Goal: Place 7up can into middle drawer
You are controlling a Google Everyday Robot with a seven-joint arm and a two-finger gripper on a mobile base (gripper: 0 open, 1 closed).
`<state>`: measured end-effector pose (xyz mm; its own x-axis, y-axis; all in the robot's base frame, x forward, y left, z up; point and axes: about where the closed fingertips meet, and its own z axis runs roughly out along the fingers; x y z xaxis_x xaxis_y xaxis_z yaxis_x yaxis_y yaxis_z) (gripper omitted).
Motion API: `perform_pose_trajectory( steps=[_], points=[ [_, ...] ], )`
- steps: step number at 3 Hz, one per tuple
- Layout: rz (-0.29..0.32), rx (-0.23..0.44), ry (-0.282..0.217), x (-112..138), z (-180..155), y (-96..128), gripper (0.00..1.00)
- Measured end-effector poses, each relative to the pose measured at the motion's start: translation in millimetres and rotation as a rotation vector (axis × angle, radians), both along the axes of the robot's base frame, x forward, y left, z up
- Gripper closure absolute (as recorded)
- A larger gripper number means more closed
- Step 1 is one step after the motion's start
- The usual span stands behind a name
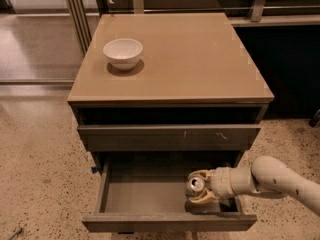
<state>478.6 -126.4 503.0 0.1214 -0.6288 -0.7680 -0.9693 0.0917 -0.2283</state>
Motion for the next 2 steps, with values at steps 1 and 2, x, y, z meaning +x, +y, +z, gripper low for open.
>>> perform_pose_trajectory(
  steps=[1,2],
  points=[
    [0.027,-0.001,-0.004,14.8,-31.6,-3.6,1.00],
    [0.033,0.010,0.006,29.7,-57.7,-5.4,1.00]
  ],
)
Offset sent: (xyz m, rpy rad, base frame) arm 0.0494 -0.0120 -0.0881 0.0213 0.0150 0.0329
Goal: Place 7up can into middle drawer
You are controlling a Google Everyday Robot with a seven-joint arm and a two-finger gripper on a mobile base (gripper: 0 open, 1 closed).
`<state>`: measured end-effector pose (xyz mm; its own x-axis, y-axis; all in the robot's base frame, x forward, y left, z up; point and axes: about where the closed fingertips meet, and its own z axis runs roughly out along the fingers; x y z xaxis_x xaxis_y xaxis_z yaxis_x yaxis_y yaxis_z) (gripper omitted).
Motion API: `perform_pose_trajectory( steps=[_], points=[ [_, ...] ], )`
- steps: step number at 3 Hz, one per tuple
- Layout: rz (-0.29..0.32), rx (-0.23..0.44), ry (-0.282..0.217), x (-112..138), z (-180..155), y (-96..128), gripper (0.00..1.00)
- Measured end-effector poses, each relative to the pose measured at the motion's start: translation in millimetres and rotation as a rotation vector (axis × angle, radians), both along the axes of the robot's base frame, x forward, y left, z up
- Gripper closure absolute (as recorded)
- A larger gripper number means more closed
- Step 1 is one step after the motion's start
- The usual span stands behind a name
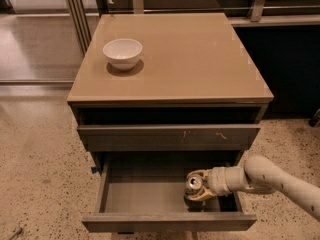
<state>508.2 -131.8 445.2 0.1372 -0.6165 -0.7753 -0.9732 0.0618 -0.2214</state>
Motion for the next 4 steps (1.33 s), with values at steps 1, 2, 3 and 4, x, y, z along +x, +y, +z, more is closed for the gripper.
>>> perform_pose_trajectory(
  steps=[1,2,3,4],
  points=[
    [0.002,0.011,0.017,14.2,-20.0,1.4,1.00],
    [-0.003,0.018,0.038,24.9,-36.0,3.3,1.00],
    [-0.004,0.018,0.038,25.8,-36.5,3.5,0.82],
    [-0.004,0.018,0.038,25.8,-36.5,3.5,0.59]
  ],
)
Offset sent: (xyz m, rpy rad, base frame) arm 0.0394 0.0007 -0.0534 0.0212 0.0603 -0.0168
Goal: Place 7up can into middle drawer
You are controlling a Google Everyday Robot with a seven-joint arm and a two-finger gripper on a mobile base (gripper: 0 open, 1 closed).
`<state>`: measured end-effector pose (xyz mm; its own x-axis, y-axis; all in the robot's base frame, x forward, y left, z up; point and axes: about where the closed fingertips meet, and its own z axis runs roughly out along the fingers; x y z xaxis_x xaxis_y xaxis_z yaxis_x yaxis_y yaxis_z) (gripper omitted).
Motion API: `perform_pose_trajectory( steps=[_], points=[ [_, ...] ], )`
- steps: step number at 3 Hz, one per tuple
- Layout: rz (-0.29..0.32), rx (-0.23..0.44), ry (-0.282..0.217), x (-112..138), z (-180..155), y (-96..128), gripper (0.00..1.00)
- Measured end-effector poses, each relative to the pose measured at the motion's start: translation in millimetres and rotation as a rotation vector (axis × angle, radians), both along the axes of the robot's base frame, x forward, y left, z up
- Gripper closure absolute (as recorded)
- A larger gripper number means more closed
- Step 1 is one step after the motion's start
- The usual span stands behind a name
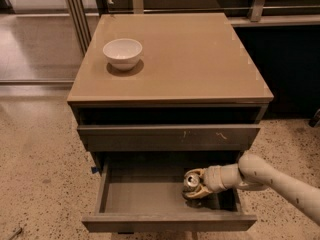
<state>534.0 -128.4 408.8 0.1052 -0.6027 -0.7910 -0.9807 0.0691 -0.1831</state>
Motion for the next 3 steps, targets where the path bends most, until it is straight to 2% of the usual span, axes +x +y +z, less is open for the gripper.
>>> perform_pose_trajectory(
  steps=[2,3],
  points=[
    [0.000,0.000,0.000,0.0,0.0,0.1,0.12],
    [0.000,0.000,0.000,0.0,0.0,0.1,0.00]
  ],
)
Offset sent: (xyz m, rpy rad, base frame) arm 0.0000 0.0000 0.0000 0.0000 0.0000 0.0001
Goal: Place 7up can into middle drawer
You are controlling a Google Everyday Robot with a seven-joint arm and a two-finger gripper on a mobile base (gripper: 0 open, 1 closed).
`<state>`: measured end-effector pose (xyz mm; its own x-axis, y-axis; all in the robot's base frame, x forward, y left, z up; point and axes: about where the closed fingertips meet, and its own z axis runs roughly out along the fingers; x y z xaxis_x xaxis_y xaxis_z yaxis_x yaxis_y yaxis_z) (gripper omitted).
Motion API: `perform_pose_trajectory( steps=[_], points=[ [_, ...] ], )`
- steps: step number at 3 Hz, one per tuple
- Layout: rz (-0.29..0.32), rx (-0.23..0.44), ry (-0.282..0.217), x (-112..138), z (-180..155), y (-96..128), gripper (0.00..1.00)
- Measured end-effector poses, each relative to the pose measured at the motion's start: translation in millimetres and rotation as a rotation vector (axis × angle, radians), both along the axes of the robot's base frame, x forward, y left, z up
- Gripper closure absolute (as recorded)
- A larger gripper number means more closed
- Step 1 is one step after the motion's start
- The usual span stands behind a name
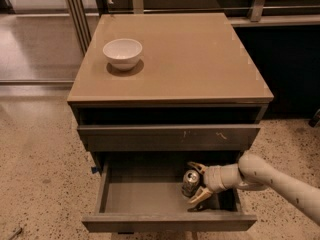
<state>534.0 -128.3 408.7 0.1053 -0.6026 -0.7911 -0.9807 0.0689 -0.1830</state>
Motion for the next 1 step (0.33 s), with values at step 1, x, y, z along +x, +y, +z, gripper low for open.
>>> perform_pose_trajectory(
  steps=[1],
  points=[
    [0.000,0.000,0.000,0.0,0.0,0.0,0.00]
  ],
)
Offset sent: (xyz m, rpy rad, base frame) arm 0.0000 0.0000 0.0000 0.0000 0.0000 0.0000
